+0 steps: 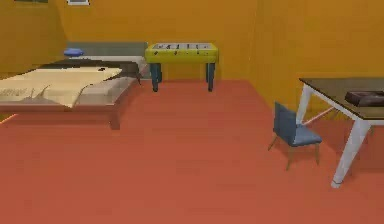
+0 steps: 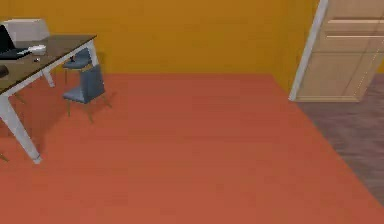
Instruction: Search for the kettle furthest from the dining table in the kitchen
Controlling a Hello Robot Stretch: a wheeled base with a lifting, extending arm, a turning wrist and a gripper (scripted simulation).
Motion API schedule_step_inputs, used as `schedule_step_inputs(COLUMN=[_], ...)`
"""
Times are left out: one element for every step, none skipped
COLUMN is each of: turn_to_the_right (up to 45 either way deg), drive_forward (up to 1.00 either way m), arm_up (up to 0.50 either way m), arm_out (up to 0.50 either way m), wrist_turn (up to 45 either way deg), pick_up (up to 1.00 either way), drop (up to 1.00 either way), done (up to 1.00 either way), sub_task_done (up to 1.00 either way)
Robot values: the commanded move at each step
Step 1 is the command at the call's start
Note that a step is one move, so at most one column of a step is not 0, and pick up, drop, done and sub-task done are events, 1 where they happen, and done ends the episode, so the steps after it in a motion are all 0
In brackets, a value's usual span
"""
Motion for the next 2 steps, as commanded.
schedule_step_inputs(turn_to_the_right=[45.0, 45.0], drive_forward=[0.0, 0.0], arm_up=[0.0, 0.0], arm_out=[0.0, 0.0], wrist_turn=[0.0, 0.0], pick_up=[0.0, 0.0], drop=[0.0, 0.0], done=[0.0, 0.0], sub_task_done=[0.0, 0.0])
